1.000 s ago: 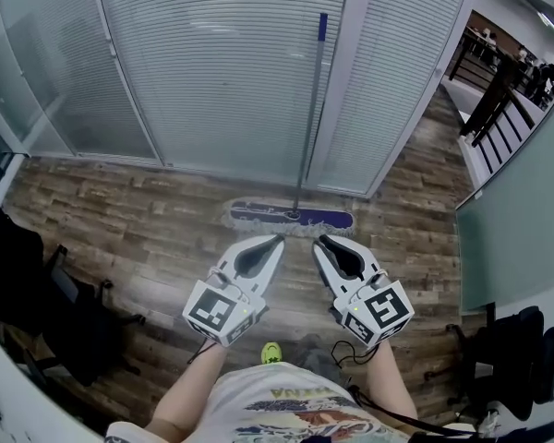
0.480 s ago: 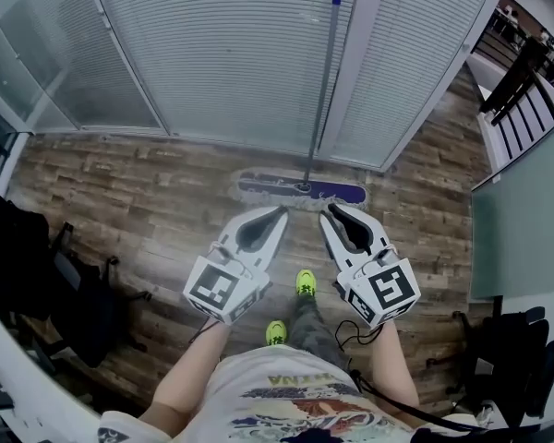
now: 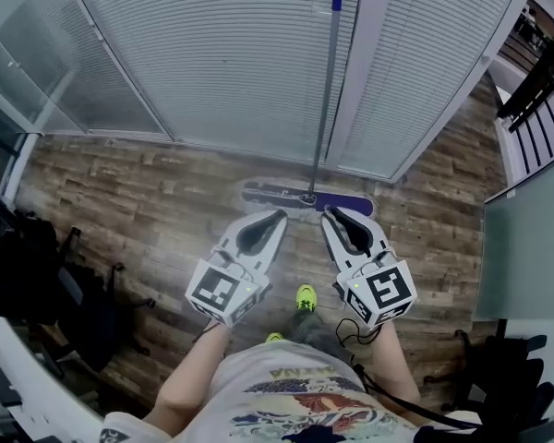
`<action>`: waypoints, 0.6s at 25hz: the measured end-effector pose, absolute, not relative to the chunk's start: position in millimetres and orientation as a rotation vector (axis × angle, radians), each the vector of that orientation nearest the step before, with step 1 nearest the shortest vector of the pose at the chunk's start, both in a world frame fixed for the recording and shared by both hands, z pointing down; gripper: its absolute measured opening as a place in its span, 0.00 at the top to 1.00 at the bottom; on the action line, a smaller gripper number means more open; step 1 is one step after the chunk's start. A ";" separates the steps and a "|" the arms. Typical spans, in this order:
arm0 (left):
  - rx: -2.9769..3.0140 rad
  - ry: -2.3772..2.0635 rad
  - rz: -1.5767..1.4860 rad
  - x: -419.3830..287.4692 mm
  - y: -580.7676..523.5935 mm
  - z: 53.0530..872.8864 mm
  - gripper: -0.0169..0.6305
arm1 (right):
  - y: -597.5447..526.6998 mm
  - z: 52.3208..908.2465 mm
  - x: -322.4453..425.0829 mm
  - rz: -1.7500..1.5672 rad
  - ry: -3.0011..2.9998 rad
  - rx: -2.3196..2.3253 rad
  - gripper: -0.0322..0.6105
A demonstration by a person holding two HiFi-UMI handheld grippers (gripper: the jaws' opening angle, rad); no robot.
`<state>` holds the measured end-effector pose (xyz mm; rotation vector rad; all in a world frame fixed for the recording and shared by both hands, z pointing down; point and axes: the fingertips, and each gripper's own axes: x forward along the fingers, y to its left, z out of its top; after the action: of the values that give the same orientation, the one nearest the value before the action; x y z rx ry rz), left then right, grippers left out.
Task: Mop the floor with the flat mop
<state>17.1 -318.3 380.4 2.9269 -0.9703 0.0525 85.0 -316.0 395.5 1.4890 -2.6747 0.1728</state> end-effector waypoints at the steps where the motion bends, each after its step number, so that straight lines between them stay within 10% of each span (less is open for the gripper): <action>1: 2.918 -0.980 0.071 24.1 -328.9 384.7 0.97 | -327.1 399.0 94.8 0.186 -2.671 1.493 0.89; 15: 2.920 -1.042 0.106 88.9 -413.3 389.4 0.97 | -421.8 400.0 148.7 0.183 -2.719 1.435 0.88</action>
<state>88.9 -413.3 389.4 2.9199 -1.0421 0.1057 148.7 -421.8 400.0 1.4351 -2.7194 0.1829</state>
